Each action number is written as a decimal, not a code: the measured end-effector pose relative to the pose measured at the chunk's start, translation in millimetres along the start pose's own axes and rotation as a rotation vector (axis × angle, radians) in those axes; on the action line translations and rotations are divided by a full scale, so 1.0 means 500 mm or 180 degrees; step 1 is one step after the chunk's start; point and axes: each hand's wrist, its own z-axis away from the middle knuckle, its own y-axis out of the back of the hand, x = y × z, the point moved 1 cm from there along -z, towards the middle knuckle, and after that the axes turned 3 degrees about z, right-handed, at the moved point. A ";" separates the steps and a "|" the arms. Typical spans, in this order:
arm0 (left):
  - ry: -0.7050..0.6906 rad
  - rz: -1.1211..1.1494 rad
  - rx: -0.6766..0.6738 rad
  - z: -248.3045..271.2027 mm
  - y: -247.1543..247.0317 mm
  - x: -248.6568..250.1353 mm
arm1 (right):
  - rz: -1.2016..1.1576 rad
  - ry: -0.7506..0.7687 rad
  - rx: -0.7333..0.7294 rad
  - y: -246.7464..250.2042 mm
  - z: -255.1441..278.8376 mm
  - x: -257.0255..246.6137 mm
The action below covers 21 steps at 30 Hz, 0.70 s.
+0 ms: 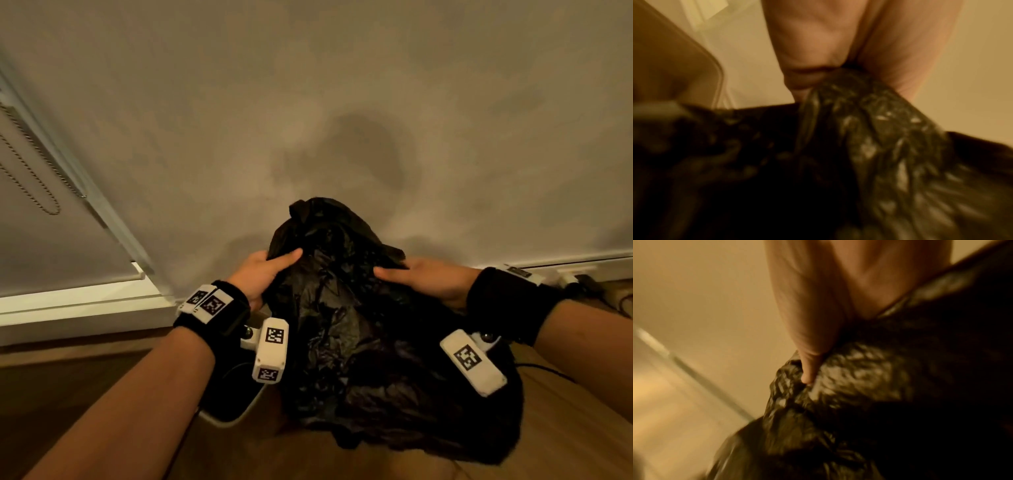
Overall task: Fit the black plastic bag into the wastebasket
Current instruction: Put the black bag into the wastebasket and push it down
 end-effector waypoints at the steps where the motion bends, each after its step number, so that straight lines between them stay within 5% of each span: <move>1: 0.0025 -0.0013 -0.0004 0.002 0.010 -0.004 | -0.0273 0.0068 0.0137 0.009 0.001 -0.001; 6: 0.0057 -0.0902 -0.0135 0.025 0.078 -0.021 | -0.1461 0.0301 0.0648 0.089 0.027 -0.019; 10: 0.0104 -0.1840 -0.0574 0.027 0.094 -0.015 | -0.1607 0.0328 0.0722 0.104 0.031 -0.045; 16: -0.0829 -0.2108 -0.0668 0.038 -0.065 0.039 | -0.1118 0.0319 0.0233 0.034 0.018 -0.093; 21: -0.0587 -0.3190 -0.0668 0.013 -0.113 0.010 | -0.0006 0.0556 0.0675 0.016 0.008 -0.116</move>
